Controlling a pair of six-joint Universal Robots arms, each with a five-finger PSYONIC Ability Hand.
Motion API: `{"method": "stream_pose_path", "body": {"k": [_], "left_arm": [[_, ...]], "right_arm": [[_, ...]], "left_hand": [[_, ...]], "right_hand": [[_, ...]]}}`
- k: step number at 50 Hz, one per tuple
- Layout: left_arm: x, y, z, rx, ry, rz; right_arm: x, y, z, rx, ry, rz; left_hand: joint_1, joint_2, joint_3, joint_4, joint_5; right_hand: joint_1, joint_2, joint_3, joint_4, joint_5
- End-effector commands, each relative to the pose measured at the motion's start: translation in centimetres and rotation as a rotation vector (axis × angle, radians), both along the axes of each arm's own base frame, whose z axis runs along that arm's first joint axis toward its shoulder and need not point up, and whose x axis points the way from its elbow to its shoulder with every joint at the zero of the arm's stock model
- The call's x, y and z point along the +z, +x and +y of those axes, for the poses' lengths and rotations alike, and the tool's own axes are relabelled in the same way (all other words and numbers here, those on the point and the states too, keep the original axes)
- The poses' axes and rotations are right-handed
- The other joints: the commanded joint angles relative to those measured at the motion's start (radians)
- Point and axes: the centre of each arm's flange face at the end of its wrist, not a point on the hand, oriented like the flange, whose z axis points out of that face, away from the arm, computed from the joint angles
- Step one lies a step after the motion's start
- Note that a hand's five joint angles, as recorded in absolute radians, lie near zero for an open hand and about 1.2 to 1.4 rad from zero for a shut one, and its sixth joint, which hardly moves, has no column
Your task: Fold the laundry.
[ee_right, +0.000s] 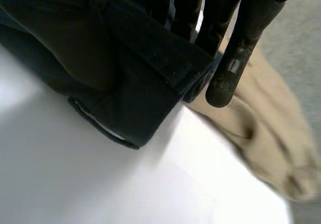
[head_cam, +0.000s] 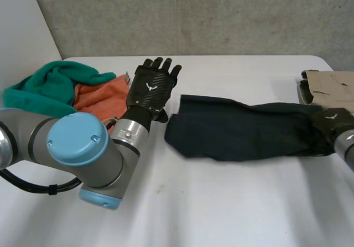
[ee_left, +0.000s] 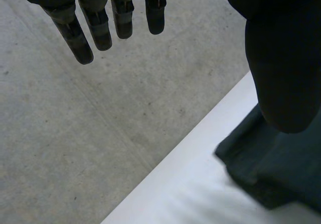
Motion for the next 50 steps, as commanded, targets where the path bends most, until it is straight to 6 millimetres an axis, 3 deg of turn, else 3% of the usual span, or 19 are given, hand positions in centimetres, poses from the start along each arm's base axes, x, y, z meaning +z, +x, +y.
{"method": "stream_pose_path", "body": {"k": [1, 4, 8, 9, 11, 13, 17, 22, 25, 29, 31, 32, 33, 35, 36, 39, 41, 45, 50], "left_arm": [[0.8, 1.0, -0.1, 0.022, -0.005, 0.007], [0.8, 1.5, -0.1, 0.031, -0.003, 0.005], [1.0, 1.8, 0.0, 0.037, -0.002, 0.005], [1.0, 2.0, 0.0, 0.040, 0.000, 0.004], [1.1, 2.5, -0.2, 0.054, 0.000, 0.004], [1.2, 2.6, -0.2, 0.057, 0.000, 0.005], [1.5, 2.9, 0.0, 0.060, -0.001, 0.006], [1.5, 3.2, 0.4, 0.060, 0.003, 0.003], [1.5, 3.3, 0.5, 0.062, 0.004, 0.002], [1.6, 3.4, 0.4, 0.066, 0.002, 0.004], [1.7, 3.4, 0.2, 0.068, -0.004, 0.006], [1.9, 3.4, 0.1, 0.068, -0.008, 0.009], [2.2, 3.3, -0.1, 0.071, -0.017, 0.015], [2.6, 3.3, -0.4, 0.074, -0.030, 0.023], [2.7, 3.1, -0.6, 0.074, -0.037, 0.027], [4.2, 2.5, -1.3, 0.070, -0.076, 0.054], [4.6, 1.9, -2.0, 0.071, -0.082, 0.060], [4.1, 0.3, -2.5, 0.051, -0.060, 0.049], [3.0, -2.7, -0.9, -0.032, -0.024, 0.021]], "right_arm": [[1.6, -1.6, -0.7, 0.060, -0.065, 0.249], [2.4, -0.8, -1.0, 0.106, -0.115, 0.325], [3.9, 4.5, -0.2, 0.305, -0.231, 0.398], [4.6, 7.2, 0.8, 0.412, -0.288, 0.404], [4.6, 9.8, 1.8, 0.525, -0.327, 0.398], [3.5, 12.9, 3.2, 0.677, -0.352, 0.388], [1.3, 17.1, 5.5, 0.901, -0.383, 0.380], [-1.9, 20.6, 8.8, 1.101, -0.378, 0.385], [-3.1, 21.4, 9.8, 1.152, -0.359, 0.377], [-3.2, 21.8, 10.5, 1.183, -0.357, 0.344], [-3.0, 22.0, 10.6, 1.189, -0.355, 0.320], [-2.6, 22.0, 10.5, 1.177, -0.348, 0.287], [-2.2, 22.1, 10.4, 1.167, -0.340, 0.262], [-0.8, 22.1, 10.0, 1.126, -0.332, 0.199], [1.2, 21.9, 9.7, 1.070, -0.319, 0.114], [4.1, 21.6, 9.6, 0.983, -0.273, -0.051], [6.1, 20.4, 8.7, 0.867, -0.206, -0.218], [7.6, 16.7, 5.4, 0.618, -0.111, -0.433], [10.0, 12.7, 4.2, 0.395, -0.113, -0.561]], "left_hand": [[-0.021, -0.026, -0.035, -0.027, -0.044], [-0.021, -0.026, -0.035, -0.027, -0.044], [-0.021, -0.026, -0.035, -0.027, -0.044], [-0.021, -0.026, -0.035, -0.027, -0.044], [-0.021, -0.026, -0.035, -0.027, -0.044], [-0.021, -0.026, -0.035, -0.027, -0.044], [-0.021, -0.026, -0.035, -0.027, -0.044], [-0.021, -0.026, -0.035, -0.027, -0.044], [-0.021, -0.026, -0.035, -0.027, -0.044], [-0.021, -0.026, -0.035, -0.027, -0.044], [-0.021, -0.026, -0.035, -0.027, -0.044], [-0.021, -0.026, -0.035, -0.027, -0.044], [-0.021, -0.026, -0.035, -0.027, -0.044], [-0.021, -0.026, -0.035, -0.027, -0.044], [-0.021, -0.026, -0.035, -0.027, -0.044], [-0.021, -0.026, -0.035, -0.027, -0.044], [-0.021, -0.026, -0.035, -0.027, -0.044], [-0.021, -0.026, -0.035, -0.027, -0.044], [-0.021, -0.025, -0.034, -0.027, -0.043]], "right_hand": [[0.498, 0.234, 0.234, 0.209, 0.283], [0.498, 0.234, 0.234, 0.209, 0.283], [0.498, 0.234, 0.234, 0.209, 0.283], [0.498, 0.234, 0.234, 0.209, 0.283], [0.498, 0.234, 0.234, 0.209, 0.283], [0.498, 0.234, 0.234, 0.209, 0.283], [0.498, 0.234, 0.234, 0.209, 0.283], [0.498, 0.234, 0.234, 0.209, 0.283], [0.498, 0.234, 0.234, 0.209, 0.283], [0.498, 0.234, 0.234, 0.209, 0.283], [0.026, -0.237, -0.237, -0.262, -0.189], [-0.430, -0.694, -0.694, -0.719, -0.645], [-0.545, -0.809, -0.809, -0.834, -0.760], [-0.646, -0.909, -0.909, -0.934, -0.860], [-0.724, -0.987, -0.987, -1.012, -0.939], [-0.724, -0.987, -0.987, -1.012, -0.939], [-0.724, -0.987, -0.987, -1.012, -0.939], [-0.724, -0.987, -0.987, -1.012, -0.939], [-0.724, -0.987, -0.987, -1.012, -0.939]]}}
